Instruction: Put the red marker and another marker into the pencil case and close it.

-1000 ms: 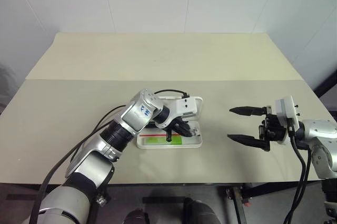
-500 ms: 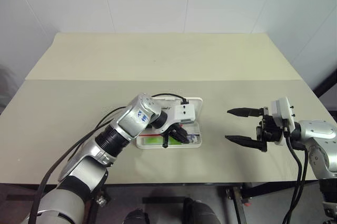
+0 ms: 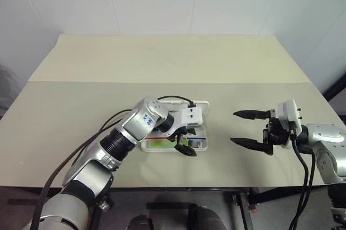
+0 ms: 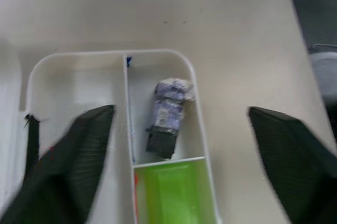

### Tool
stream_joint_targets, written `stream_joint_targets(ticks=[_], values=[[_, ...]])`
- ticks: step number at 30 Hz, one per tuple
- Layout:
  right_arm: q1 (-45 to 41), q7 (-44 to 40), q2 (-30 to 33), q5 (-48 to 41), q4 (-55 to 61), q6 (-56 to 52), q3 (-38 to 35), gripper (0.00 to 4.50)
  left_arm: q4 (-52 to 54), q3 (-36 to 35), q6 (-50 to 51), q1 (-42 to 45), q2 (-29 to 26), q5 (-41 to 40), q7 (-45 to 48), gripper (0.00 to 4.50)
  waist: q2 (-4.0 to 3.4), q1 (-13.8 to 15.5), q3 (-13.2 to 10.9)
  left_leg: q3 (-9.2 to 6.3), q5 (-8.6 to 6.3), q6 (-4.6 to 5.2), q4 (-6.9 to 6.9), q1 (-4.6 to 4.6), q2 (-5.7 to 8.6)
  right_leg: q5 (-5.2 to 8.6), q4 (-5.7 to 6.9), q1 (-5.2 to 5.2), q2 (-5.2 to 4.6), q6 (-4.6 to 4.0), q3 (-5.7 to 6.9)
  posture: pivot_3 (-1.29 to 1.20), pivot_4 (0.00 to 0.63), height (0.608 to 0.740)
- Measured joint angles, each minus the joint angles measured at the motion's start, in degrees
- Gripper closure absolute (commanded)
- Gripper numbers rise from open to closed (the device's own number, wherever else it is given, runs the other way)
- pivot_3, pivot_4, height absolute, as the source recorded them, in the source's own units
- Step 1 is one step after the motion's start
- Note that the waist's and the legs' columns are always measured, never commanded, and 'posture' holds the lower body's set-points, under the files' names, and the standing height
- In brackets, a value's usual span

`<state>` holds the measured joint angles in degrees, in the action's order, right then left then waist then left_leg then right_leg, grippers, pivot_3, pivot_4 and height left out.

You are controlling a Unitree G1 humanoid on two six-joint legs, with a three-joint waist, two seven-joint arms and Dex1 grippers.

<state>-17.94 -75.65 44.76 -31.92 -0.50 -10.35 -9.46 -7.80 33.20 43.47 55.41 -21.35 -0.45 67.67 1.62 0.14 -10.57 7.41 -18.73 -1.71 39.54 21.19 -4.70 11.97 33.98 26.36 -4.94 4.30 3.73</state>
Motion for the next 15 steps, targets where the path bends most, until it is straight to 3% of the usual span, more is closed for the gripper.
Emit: stream_joint_targets(ticks=[8, 15], values=[[-0.4, 0.1, 0.0, 0.0, -0.1, 0.1, 0.0, 0.0, 1.7, -3.8, 0.6, 0.0, -0.4, -2.0, -0.8, 0.04, 0.0, -0.1, 0.0, -0.01, 0.01, -0.02, 0.01, 0.02, 0.0, 0.0, 0.0, 0.01, 0.0, 0.0, 0.0, 0.0, 0.15, 0.74], [-1.3, -0.7, 0.0, 0.0, -1.1, 0.3, 0.2, 0.0, 12.0, -12.8, -0.7, -4.3, -6.5, -7.4, -0.6, 0.04, 0.0, -0.2, 0.0, 0.0, 0.04, -0.08, 0.0, -0.01, -0.01, 0.0, 0.05, 0.01, 0.0, 0.0, -0.02, 0.0, 0.15, 0.74]])
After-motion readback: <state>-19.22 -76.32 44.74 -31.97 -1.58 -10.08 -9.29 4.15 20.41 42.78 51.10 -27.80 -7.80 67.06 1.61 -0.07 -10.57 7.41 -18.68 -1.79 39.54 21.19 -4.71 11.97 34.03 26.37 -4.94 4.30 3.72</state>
